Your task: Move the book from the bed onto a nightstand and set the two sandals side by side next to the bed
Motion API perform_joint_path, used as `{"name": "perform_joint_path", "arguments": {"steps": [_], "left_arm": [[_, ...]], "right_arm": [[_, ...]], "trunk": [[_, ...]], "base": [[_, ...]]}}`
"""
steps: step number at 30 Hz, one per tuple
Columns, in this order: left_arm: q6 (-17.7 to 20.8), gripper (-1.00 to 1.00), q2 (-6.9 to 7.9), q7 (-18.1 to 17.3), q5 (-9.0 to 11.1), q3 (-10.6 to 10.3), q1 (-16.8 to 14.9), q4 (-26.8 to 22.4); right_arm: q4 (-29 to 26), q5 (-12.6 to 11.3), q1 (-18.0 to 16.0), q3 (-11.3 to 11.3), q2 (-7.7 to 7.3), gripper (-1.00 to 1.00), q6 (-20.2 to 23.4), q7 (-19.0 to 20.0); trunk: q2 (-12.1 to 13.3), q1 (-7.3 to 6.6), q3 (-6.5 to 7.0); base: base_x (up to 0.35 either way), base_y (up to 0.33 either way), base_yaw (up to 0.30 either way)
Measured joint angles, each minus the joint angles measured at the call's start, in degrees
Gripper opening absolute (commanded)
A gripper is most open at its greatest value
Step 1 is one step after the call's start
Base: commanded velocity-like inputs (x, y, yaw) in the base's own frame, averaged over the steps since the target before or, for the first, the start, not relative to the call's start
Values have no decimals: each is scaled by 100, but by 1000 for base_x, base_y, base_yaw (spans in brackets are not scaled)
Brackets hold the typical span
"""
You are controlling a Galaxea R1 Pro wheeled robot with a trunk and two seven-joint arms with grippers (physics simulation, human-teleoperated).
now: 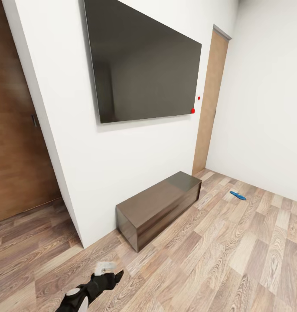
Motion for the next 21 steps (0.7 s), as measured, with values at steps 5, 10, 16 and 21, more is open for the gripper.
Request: {"name": "perform_joint_path", "arguments": {"steps": [5, 10, 16, 21], "left_arm": [[454, 100, 388, -2066, 538, 1, -1, -990], [871, 100, 569, -2665, 751, 7, 1, -1515], [1074, 100, 669, -2850, 810, 6, 1, -1728], [1094, 100, 675, -2859, 805, 14, 1, -1740]], "right_arm": [[163, -2, 0, -8, 0, 100, 0, -1], [386, -2, 0, -13, -1, 100, -1, -1], [518, -2, 0, -14, -1, 100, 1, -2], [528, -2, 0, -14, -1, 100, 2, -2]], "trunk": [[0, 0, 0], [0, 0, 0], [0, 0, 0], [0, 0, 0]], "base": [[0, 0, 0], [0, 0, 0], [0, 0, 0], [0, 0, 0]]}}
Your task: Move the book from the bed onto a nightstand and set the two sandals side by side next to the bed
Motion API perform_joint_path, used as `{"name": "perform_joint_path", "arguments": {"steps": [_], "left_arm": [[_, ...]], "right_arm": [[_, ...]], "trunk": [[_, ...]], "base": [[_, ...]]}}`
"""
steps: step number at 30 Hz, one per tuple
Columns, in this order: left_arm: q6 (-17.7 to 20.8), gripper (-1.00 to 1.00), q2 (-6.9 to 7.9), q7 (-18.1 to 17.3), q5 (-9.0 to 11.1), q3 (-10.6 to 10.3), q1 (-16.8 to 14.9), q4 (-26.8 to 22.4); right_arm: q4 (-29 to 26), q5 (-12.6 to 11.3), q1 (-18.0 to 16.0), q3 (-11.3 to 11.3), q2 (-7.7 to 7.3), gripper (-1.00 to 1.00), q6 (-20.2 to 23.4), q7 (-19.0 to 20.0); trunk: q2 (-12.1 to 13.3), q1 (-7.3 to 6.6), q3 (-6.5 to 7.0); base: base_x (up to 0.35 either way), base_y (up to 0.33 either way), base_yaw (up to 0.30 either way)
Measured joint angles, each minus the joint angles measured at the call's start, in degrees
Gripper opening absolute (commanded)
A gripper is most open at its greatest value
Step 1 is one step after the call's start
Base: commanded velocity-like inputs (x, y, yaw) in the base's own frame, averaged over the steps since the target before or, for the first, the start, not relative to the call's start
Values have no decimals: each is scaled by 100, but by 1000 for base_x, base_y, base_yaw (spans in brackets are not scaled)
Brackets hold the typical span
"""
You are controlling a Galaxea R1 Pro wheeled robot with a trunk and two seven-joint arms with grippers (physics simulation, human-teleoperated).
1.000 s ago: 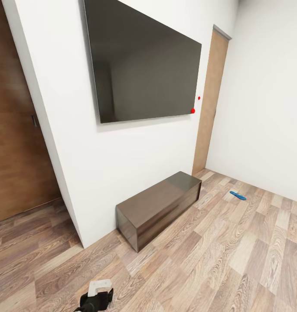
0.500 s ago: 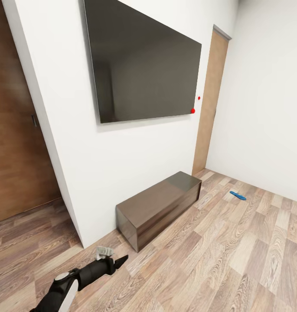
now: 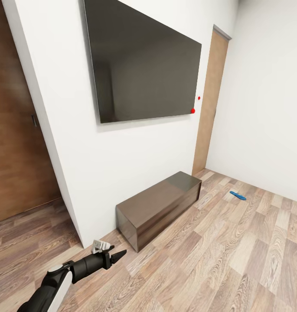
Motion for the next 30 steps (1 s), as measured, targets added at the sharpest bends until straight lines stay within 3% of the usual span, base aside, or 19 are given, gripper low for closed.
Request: {"name": "perform_joint_path", "arguments": {"steps": [4, 30], "left_arm": [[12, 100, 1, -1, -1, 2, 0, -5], [16, 100, -19, 179, 5, -11, 0, 15]], "right_arm": [[1, 0, 0, 0, 0, 100, 0, 0], [-68, 15, -3, 8, -3, 100, 54, -43]], "trunk": [[0, 0, 0], [-1042, 571, -466]], "base": [[0, 0, 0], [0, 0, 0]]}}
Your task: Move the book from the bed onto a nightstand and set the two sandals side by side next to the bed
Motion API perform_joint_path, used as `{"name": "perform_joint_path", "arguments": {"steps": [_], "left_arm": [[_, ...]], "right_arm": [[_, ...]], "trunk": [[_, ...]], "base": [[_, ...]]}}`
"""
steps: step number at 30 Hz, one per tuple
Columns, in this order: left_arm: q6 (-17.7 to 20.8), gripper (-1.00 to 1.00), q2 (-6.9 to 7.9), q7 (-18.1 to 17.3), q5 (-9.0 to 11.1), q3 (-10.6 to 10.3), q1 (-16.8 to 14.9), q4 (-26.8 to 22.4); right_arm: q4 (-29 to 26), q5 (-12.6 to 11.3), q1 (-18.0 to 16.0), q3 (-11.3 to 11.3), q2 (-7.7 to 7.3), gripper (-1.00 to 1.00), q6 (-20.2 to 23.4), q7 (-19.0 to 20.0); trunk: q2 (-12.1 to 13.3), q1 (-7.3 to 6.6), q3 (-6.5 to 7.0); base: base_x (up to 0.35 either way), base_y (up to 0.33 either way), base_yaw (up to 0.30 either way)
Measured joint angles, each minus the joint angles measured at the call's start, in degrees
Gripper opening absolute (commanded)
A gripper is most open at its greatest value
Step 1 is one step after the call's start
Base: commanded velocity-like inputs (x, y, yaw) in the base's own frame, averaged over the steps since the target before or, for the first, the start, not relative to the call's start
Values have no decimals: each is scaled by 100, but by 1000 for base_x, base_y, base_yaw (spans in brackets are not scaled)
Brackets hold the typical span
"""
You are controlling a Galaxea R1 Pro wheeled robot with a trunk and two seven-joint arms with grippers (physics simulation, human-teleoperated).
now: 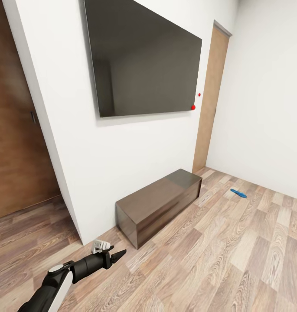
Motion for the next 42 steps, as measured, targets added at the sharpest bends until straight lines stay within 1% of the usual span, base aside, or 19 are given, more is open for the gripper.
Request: {"name": "perform_joint_path", "arguments": {"steps": [2, 3, 6, 7, 8, 9, 10, 12, 14, 18, 27, 28, 32, 42], "left_arm": [[0, 100, -2, 1, -3, -4, 0, -1], [0, 100, -4, 1, -4, -7, 0, 0], [11, 100, -6, -10, 12, -10, 0, 0], [16, 100, -7, -18, 17, -11, -1, 0], [18, 100, -7, -21, 19, -11, 0, -1], [19, 100, -7, -24, 21, -15, -1, -1], [19, 100, -7, -25, 22, -15, 0, 0], [18, 100, -7, -25, 29, -18, 0, 8], [18, 100, -7, -25, 31, -17, 0, 11], [18, 100, -7, -22, 33, -15, 0, 13], [8, 100, -62, -6, 30, -19, 0, 28], [9, 100, -66, -5, 32, -23, 0, 30], [9, 100, -73, -2, 32, -32, 0, 32], [2, 100, -71, 5, 25, -33, 0, 32]], "right_arm": [[-13, 0, -14, 0, -2, 100, 27, -2], [-22, 1, -90, 1, -3, 100, 54, -4], [-20, 20, -649, 5, -2, 100, 274, -4], [5, 25, -942, 8, 0, 100, 447, -4], [16, 27, -1104, 9, 1, 100, 557, -4], [30, 31, -1331, 13, 2, 100, 799, -4], [35, 31, -1431, 12, 2, 100, 935, -4], [38, 29, -1638, 14, 2, 100, 1449, -3], [27, 41, -1709, 17, 6, 100, 1727, -4], [33, 59, -1768, 35, 16, 100, 1953, 0], [-8, 73, -1783, 50, -12, 100, 2087, 36], [-21, 76, -1783, 51, -19, 100, 2235, 38], [-23, 80, -1787, 53, -23, 100, 2441, 34], [-16, 77, -1788, 61, -13, 100, 2495, 39]], "trunk": [[-80, 44, -36], [-120, 66, -54], [-241, 132, -107], [-281, 154, -125], [-321, 176, -143], [-361, 198, -160], [-401, 220, -179], [-481, 264, -215], [-562, 308, -251], [-722, 395, -323], [-1083, 593, -485], [-1123, 615, -503], [-1284, 703, -575], [-1685, 923, -754]], "base": [[0, 0, 0], [0, 0, 0], [0, 0, 0], [0, 0, 0], [0, 0, 0], [0, 0, 0], [0, 0, 0], [0, 0, 0], [0, 0, 0], [0, 0, 0], [0, 0, 0], [0, 0, 0], [0, 0, 0], [0, 0, 0]]}}
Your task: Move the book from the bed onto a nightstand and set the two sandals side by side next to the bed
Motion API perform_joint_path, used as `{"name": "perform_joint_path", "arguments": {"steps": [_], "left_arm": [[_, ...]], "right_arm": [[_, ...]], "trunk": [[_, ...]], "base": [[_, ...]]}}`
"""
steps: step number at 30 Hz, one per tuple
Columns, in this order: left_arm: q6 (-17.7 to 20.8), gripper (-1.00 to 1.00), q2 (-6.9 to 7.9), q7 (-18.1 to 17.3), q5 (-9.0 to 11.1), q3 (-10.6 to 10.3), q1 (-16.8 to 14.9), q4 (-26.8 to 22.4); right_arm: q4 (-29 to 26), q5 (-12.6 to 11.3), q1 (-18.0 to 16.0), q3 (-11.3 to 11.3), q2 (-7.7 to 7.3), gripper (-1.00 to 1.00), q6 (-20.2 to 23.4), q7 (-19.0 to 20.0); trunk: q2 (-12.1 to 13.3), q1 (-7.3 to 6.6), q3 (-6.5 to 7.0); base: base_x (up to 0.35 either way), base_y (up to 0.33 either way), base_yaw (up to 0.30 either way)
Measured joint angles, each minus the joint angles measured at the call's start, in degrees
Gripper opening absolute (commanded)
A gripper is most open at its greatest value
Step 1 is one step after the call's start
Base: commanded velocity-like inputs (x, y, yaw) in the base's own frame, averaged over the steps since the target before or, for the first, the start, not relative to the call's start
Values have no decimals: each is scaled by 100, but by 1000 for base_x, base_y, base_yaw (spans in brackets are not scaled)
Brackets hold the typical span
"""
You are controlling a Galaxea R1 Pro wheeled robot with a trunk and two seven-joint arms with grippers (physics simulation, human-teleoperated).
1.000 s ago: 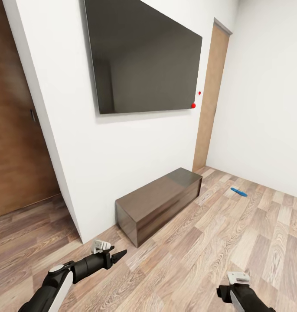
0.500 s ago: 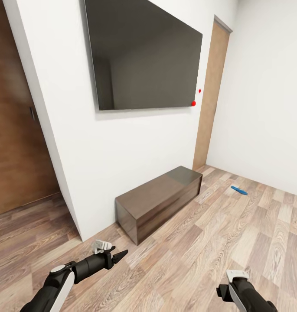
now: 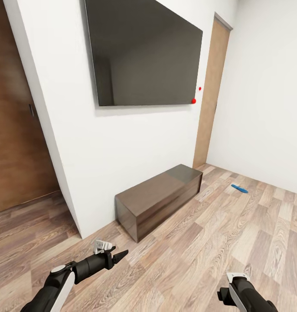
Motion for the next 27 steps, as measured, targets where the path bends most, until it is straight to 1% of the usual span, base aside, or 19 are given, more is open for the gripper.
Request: {"name": "perform_joint_path", "arguments": {"steps": [27], "left_arm": [[-2, 100, -7, 3, -11, -3, 0, 0]], "right_arm": [[35, -4, 3, 1, 23, 100, -37, -23]], "trunk": [[-1083, 593, -485]], "base": [[0, 0, 0]]}}
